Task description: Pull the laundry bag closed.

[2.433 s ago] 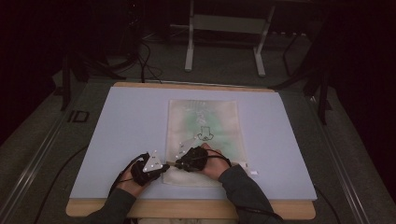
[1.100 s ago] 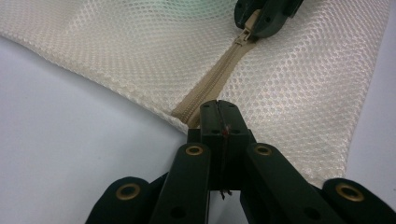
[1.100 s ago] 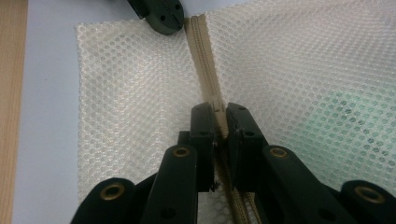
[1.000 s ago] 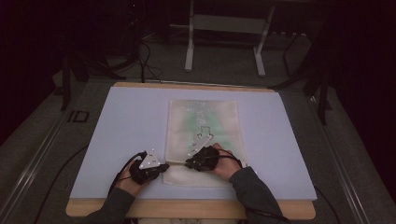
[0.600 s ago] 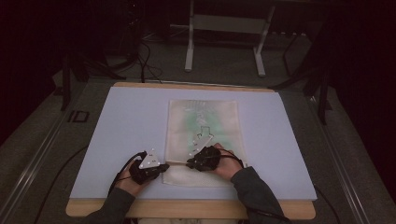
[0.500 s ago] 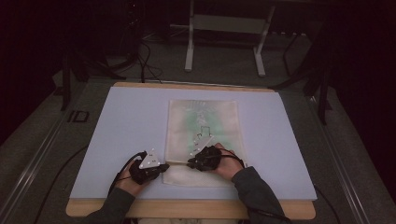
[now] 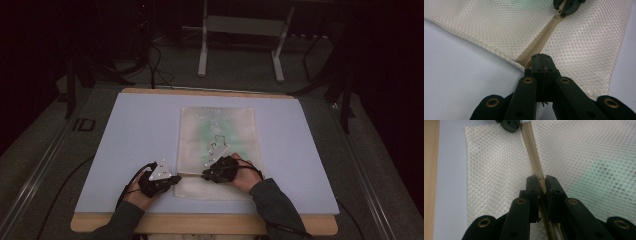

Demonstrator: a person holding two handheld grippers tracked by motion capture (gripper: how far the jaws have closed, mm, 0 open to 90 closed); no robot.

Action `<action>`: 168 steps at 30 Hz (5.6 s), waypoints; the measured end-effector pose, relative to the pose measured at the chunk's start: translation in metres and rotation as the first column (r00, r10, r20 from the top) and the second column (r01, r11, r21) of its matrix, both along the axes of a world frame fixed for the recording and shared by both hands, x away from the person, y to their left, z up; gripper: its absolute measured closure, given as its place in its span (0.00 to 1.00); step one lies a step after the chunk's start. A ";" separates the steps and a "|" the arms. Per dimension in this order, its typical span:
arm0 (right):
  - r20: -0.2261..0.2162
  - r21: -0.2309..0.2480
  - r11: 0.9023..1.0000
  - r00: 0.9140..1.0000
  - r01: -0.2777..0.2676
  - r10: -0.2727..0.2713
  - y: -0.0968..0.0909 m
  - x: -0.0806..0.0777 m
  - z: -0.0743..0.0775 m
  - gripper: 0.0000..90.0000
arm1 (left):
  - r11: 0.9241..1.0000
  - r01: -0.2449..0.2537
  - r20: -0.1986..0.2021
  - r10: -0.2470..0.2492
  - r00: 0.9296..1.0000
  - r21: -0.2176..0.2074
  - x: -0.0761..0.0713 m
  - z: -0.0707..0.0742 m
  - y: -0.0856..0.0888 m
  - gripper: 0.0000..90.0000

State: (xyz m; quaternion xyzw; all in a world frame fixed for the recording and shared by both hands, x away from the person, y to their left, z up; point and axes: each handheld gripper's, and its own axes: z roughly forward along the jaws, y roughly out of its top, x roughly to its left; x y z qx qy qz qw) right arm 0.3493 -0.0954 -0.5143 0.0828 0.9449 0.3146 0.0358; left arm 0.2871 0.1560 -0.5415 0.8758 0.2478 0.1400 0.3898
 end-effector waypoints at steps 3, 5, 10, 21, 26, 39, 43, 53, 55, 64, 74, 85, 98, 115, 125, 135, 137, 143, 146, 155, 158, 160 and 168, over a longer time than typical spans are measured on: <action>0.003 -0.003 1.000 1.000 0.000 0.000 -0.001 0.000 0.000 0.91 | 1.000 0.000 -0.001 0.000 1.000 0.000 0.000 0.000 0.000 1.00; 0.000 -0.003 1.000 1.000 0.003 -0.003 -0.002 0.000 0.000 0.91 | 1.000 0.000 -0.001 0.000 1.000 0.000 0.000 0.000 0.000 1.00; -0.005 0.000 1.000 1.000 0.009 -0.009 -0.005 0.000 0.000 0.91 | 1.000 0.000 -0.001 0.000 1.000 -0.001 0.000 0.000 0.000 1.00; -0.002 -0.004 1.000 1.000 0.013 -0.013 -0.009 0.000 0.001 0.91 | 1.000 -0.001 -0.002 0.001 1.000 -0.002 0.000 0.000 0.000 1.00; 0.000 -0.004 1.000 1.000 0.019 -0.019 -0.013 0.000 0.001 0.91 | 1.000 -0.001 -0.003 0.001 1.000 -0.002 0.000 0.000 0.000 1.00; -0.002 0.001 1.000 1.000 0.017 -0.017 -0.014 0.001 0.001 0.91 | 1.000 -0.001 -0.005 0.001 1.000 -0.004 0.000 0.000 0.000 1.00; -0.003 0.000 1.000 1.000 0.016 -0.016 -0.015 0.001 0.002 0.91 | 1.000 -0.002 -0.006 0.002 1.000 -0.005 0.001 0.000 0.000 1.00; -0.006 0.003 1.000 1.000 0.021 -0.021 -0.019 0.002 0.002 0.91 | 1.000 -0.002 -0.006 0.001 1.000 -0.005 0.001 0.000 0.001 1.00; -0.007 0.001 1.000 1.000 0.025 -0.025 -0.020 0.001 0.003 0.91 | 1.000 -0.001 -0.007 0.001 1.000 -0.006 0.001 0.000 0.001 1.00; -0.006 -0.001 1.000 1.000 0.021 -0.021 -0.022 0.002 0.003 0.91 | 1.000 -0.001 -0.008 0.001 1.000 -0.007 0.001 0.000 0.001 1.00; -0.008 0.003 1.000 1.000 0.028 -0.028 -0.026 0.002 0.004 0.91 | 1.000 0.000 -0.010 0.000 1.000 -0.008 0.001 0.000 0.001 1.00; -0.009 0.007 0.999 0.999 0.038 -0.038 -0.031 0.001 0.004 0.91 | 1.000 0.000 -0.009 0.000 1.000 -0.006 0.001 0.000 0.001 1.00; -0.014 0.009 0.999 0.999 0.044 -0.044 -0.035 0.002 0.004 0.91 | 1.000 0.001 -0.009 -0.001 1.000 -0.004 0.001 0.000 0.001 1.00; -0.012 0.009 0.999 0.999 0.052 -0.052 -0.042 0.002 0.006 0.91 | 1.000 0.001 -0.011 -0.001 1.000 -0.006 0.001 0.000 0.001 1.00; -0.018 0.015 0.999 0.999 0.047 -0.047 -0.044 0.002 0.005 0.91 | 1.000 0.002 -0.009 -0.002 1.000 -0.004 0.001 0.000 0.001 1.00; -0.022 0.016 0.999 0.999 0.045 -0.045 -0.044 0.002 0.004 0.91 | 1.000 0.002 -0.009 -0.002 1.000 -0.004 0.001 0.000 0.001 1.00; -0.023 0.011 0.999 0.999 0.046 -0.045 -0.044 0.002 0.004 0.91 | 1.000 0.001 -0.009 -0.001 1.000 -0.005 0.001 0.000 0.001 1.00; -0.029 0.007 0.999 0.998 0.049 -0.048 -0.045 0.003 0.002 0.91 | 1.000 0.001 -0.010 -0.001 1.000 -0.004 0.001 0.000 0.001 1.00; -0.033 0.012 0.999 0.998 0.048 -0.048 -0.047 0.004 0.002 0.91 | 1.000 0.002 -0.010 -0.002 1.000 -0.004 0.001 0.000 0.001 1.00; -0.031 0.006 0.998 0.998 0.062 -0.062 -0.054 0.001 0.002 0.91 | 1.000 0.002 -0.013 -0.002 1.000 -0.006 0.001 0.000 0.001 1.00; -0.026 0.005 0.998 0.998 0.061 -0.061 -0.055 0.002 0.002 0.91 | 1.000 0.001 -0.012 -0.001 1.000 -0.005 0.001 0.000 0.001 1.00; -0.030 0.005 0.998 0.998 0.062 -0.061 -0.055 0.002 0.002 0.91 | 1.000 0.002 -0.013 -0.002 1.000 -0.006 0.001 0.000 0.001 1.00; -0.032 0.008 0.996 0.996 0.089 -0.089 -0.067 0.002 0.002 0.91 | 1.000 0.001 -0.016 -0.001 1.000 -0.008 0.001 0.000 0.001 1.00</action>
